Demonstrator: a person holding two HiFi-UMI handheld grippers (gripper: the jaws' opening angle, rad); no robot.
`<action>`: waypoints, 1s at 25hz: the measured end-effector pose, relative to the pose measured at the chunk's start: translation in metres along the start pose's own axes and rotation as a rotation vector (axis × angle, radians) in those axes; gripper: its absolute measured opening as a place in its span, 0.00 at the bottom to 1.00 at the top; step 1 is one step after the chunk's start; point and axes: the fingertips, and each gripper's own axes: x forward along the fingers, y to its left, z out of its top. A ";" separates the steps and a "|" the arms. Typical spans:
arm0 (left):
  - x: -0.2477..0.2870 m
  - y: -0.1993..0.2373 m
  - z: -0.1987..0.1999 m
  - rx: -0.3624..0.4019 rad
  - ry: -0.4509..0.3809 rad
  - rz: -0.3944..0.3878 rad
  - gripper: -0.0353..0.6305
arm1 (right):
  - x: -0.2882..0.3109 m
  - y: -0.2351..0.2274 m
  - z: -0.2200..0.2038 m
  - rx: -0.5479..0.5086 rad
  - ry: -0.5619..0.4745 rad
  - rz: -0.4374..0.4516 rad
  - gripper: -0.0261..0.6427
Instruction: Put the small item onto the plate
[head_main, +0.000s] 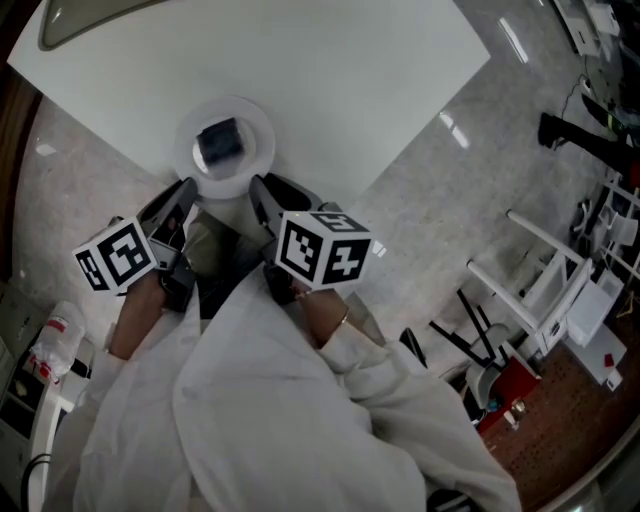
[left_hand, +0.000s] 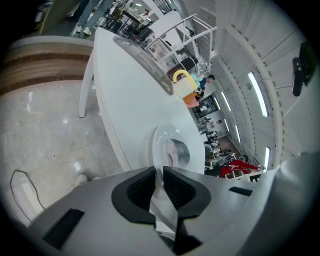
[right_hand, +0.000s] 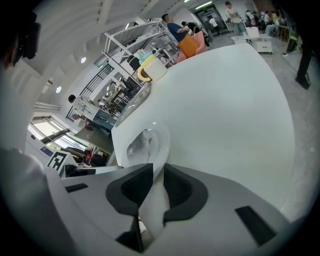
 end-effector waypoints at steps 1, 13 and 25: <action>-0.001 0.001 0.000 0.025 0.002 0.011 0.13 | 0.000 0.001 0.000 0.012 -0.012 0.015 0.15; -0.004 0.002 -0.002 0.162 -0.005 0.048 0.14 | 0.001 0.003 0.003 -0.063 -0.027 0.011 0.13; -0.013 -0.016 0.016 0.184 -0.075 0.037 0.14 | -0.007 0.020 0.027 -0.097 -0.061 0.086 0.13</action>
